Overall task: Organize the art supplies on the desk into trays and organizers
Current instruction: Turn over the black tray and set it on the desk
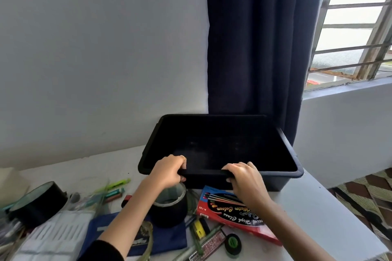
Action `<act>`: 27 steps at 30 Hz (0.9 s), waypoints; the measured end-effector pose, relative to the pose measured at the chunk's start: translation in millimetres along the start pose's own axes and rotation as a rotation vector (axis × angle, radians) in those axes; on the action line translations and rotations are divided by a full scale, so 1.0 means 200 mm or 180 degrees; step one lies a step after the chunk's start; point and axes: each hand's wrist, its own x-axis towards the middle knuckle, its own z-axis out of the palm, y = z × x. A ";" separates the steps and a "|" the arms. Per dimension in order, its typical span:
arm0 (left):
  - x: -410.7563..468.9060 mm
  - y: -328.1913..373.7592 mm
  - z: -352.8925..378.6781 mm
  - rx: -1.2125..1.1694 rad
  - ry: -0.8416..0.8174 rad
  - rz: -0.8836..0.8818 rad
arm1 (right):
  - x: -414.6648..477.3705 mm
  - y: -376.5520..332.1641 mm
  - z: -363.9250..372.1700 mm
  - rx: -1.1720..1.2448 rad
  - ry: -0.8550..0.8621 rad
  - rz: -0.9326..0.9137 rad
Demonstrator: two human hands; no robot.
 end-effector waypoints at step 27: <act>-0.32 -0.53 -0.10 -0.1101 0.0201 0.0084 | -0.03 -0.01 0.12 -0.0581 0.0976 0.0272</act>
